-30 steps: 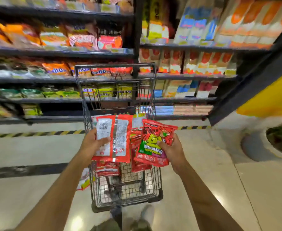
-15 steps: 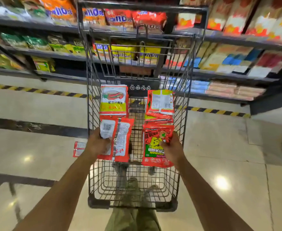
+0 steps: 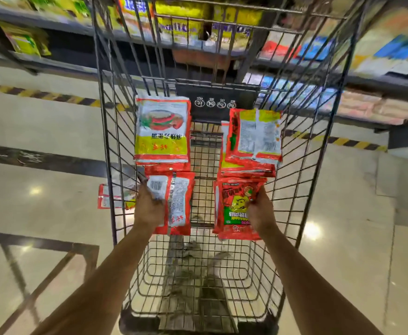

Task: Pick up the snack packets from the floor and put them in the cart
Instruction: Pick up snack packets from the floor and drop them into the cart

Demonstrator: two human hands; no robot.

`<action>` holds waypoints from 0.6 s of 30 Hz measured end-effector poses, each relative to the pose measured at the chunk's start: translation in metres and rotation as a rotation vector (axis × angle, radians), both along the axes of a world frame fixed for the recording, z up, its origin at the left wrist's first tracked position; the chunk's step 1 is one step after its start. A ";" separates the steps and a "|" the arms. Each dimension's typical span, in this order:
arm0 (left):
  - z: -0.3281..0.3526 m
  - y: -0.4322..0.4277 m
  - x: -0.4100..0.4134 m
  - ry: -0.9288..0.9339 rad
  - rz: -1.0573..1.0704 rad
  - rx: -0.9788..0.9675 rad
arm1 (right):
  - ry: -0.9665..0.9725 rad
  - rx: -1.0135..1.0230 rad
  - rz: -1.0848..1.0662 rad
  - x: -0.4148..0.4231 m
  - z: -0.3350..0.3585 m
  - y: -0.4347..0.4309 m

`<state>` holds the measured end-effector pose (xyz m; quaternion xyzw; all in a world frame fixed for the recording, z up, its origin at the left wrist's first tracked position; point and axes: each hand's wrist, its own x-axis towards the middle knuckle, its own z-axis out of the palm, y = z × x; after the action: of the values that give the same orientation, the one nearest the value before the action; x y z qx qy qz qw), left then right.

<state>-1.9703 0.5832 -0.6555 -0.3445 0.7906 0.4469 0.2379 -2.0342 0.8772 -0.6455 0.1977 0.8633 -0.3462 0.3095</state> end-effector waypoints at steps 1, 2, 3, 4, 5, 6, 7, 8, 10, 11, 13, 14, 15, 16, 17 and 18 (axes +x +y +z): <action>-0.008 -0.003 0.004 0.014 -0.022 -0.111 | 0.016 0.031 0.014 0.000 -0.001 -0.001; -0.003 0.001 0.003 0.034 0.013 -0.165 | 0.046 0.076 0.036 0.002 -0.003 -0.003; 0.005 0.008 0.003 0.055 0.018 -0.164 | 0.088 0.126 0.063 0.006 -0.003 -0.006; 0.016 0.015 0.002 0.073 -0.013 -0.183 | 0.131 0.178 0.087 0.012 -0.002 -0.010; 0.027 0.022 0.001 0.081 -0.042 -0.216 | 0.180 0.230 0.109 0.017 0.000 -0.015; 0.036 0.028 0.000 0.096 -0.086 -0.273 | 0.223 0.277 0.119 0.020 0.003 -0.019; 0.044 0.031 -0.002 0.112 -0.110 -0.330 | 0.255 0.305 0.126 0.021 0.007 -0.022; 0.046 0.032 -0.002 0.130 -0.143 -0.374 | 0.271 0.327 0.131 0.023 0.011 -0.024; 0.055 0.029 -0.004 0.127 -0.218 -0.442 | 0.278 0.349 0.146 0.026 0.021 -0.028; 0.059 0.027 -0.003 0.136 -0.269 -0.455 | 0.288 0.352 0.162 0.027 0.027 -0.029; 0.066 0.017 -0.003 0.182 -0.366 -0.469 | 0.325 0.374 0.203 0.029 0.043 -0.031; 0.072 0.013 -0.003 0.214 -0.417 -0.474 | 0.340 0.389 0.234 0.029 0.053 -0.031; 0.082 0.010 -0.004 0.252 -0.449 -0.487 | 0.361 0.401 0.270 0.029 0.064 -0.032; 0.093 0.007 -0.006 0.302 -0.486 -0.503 | 0.370 0.400 0.309 0.027 0.077 -0.034; 0.104 0.005 -0.008 0.334 -0.514 -0.526 | 0.377 0.395 0.346 0.027 0.090 -0.035; 0.117 0.003 -0.010 0.355 -0.536 -0.544 | 0.390 0.393 0.378 0.027 0.103 -0.037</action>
<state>-1.9799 0.5863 -0.5383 -0.0946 0.9701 0.1967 0.1060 -2.0077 0.8404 -0.5424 0.0200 0.9779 -0.1407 0.1533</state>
